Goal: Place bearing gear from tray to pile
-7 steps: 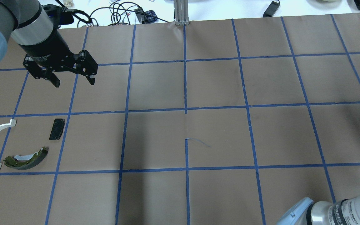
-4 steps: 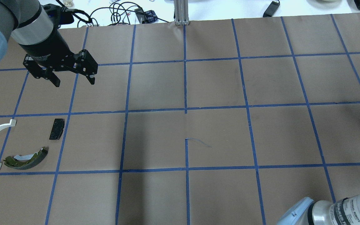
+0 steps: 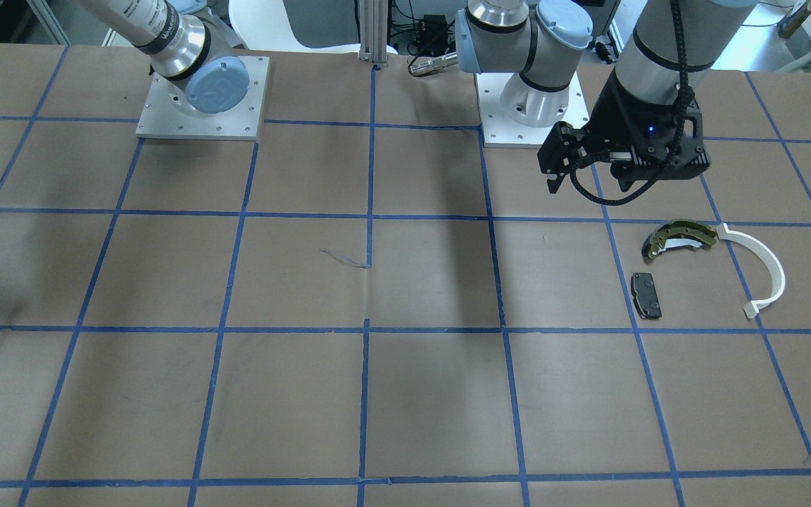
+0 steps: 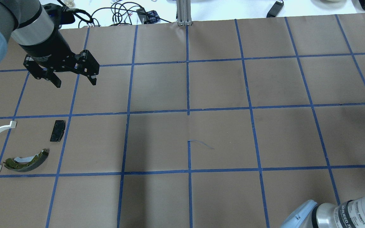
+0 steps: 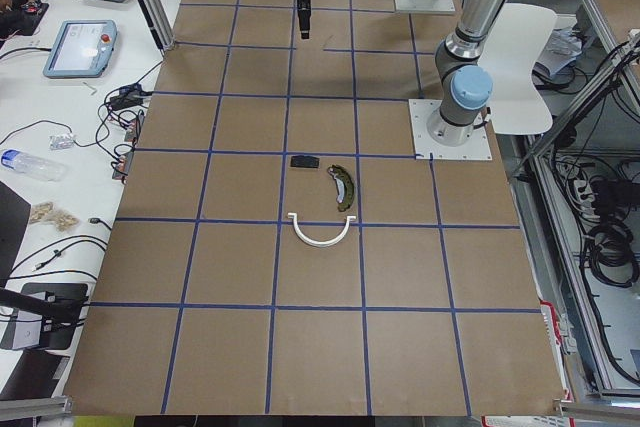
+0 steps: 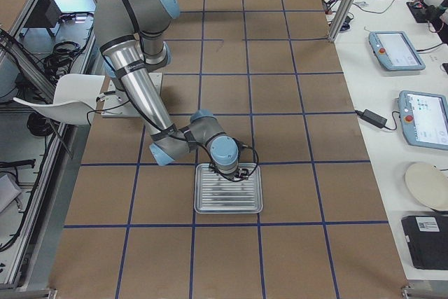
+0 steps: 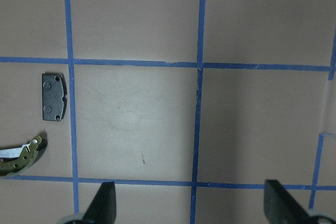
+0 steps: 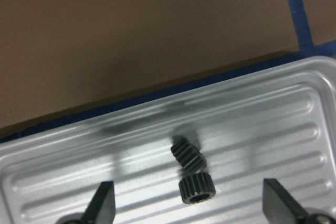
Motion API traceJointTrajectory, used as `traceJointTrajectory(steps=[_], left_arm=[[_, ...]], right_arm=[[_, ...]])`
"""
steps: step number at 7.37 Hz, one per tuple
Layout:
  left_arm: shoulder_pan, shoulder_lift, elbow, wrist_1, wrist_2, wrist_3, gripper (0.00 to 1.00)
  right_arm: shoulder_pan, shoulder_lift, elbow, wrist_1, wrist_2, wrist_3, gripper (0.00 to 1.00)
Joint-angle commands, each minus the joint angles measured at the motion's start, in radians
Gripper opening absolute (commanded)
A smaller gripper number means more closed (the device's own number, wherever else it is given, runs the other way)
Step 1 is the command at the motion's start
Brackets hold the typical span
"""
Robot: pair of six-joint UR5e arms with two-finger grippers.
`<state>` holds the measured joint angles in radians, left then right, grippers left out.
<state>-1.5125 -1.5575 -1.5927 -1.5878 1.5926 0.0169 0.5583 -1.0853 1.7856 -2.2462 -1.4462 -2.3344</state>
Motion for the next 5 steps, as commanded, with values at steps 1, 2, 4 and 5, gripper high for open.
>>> traceJointTrajectory(steps=[1, 2, 4, 5], left_arm=[[0.000, 0.004, -0.004, -0.001, 0.001, 0.002, 1.00], [0.000, 0.001, -0.004, -0.001, 0.003, 0.002, 1.00], [0.000, 0.001, -0.001, 0.000, 0.001, 0.000, 1.00], [0.000, 0.001, -0.001, 0.000, 0.000, 0.000, 1.00]], right_arm=[[0.000, 0.001, 0.001, -0.001, -0.002, -0.013, 0.78], [0.000, 0.001, -0.002, -0.013, 0.001, -0.016, 0.65], [0.000, 0.001, -0.002, -0.012, 0.001, -0.016, 0.54], [0.000, 0.001, -0.002, -0.012, 0.001, -0.016, 0.51]])
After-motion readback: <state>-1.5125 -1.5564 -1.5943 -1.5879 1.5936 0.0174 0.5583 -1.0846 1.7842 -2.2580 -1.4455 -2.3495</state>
